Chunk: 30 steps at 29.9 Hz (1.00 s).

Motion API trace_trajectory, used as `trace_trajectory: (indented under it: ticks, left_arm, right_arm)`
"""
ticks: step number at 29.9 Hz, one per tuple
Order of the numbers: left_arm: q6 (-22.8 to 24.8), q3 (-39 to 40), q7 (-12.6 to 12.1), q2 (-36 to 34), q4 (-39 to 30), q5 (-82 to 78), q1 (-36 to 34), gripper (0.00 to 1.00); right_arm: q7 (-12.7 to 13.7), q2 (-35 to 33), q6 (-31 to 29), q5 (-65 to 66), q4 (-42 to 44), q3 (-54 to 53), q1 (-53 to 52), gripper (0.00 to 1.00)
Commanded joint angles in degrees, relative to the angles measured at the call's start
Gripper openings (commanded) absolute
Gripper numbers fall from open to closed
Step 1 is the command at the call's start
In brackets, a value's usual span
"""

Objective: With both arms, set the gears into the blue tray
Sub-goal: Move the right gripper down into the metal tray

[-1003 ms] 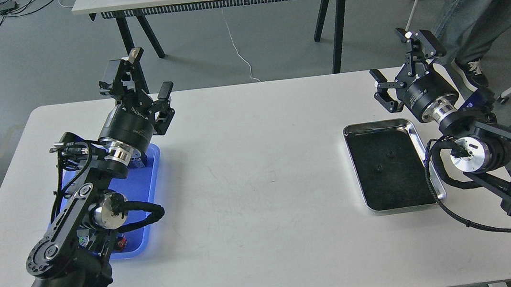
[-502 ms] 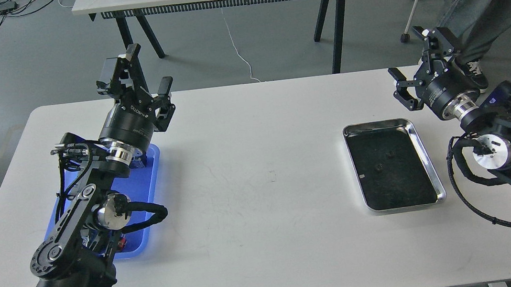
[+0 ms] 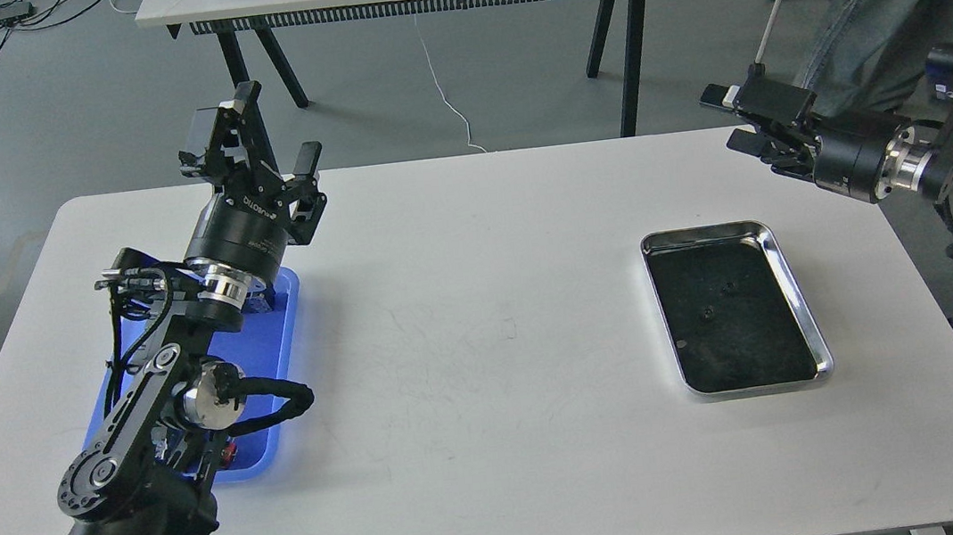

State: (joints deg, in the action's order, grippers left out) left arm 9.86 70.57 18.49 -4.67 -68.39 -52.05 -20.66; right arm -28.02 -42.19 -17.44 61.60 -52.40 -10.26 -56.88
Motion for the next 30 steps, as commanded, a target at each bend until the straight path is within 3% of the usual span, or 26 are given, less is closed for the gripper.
trace_trajectory:
  ticks: [1,5,10,19,22,25,30]
  left_arm:
    - [0.0,0.0,0.1,-0.1,0.0,0.0,0.0,1.0]
    - [0.1,-0.1,0.1,0.1,0.0,0.0,0.0,1.0]
    - [0.1,0.0,0.1,0.1,0.0,0.0,0.0,1.0]
    - [0.1,0.2,0.2,0.2,0.0,0.0,0.0,1.0]
    - [0.1,0.2,0.7,0.0,0.0,0.0,0.0,1.0]
    - [0.1,0.2,0.8,0.0,0.0,0.0,0.0,1.0]
    - [0.1,0.4,0.8,0.0,0.0,0.0,0.0,1.0]
  right_arm:
    - [0.0,-0.1,-0.2,11.0,3.4,12.3,-8.7,0.99]
    - [0.0,1.2,-0.3,15.9,4.7,27.9,-18.4,0.99]
    - [0.0,6.8,-0.3,21.1,5.1,38.9,-22.7,0.98]
    - [0.0,15.9,0.0,25.8,12.1,44.1,-20.1,0.92]
    - [0.0,18.0,0.6,25.6,14.4,44.1,-18.4,0.84]
    - [0.0,19.8,0.8,25.5,15.7,44.1,-16.5,0.65]
    - [0.0,21.4,2.1,25.4,19.0,44.1,-14.6,0.65]
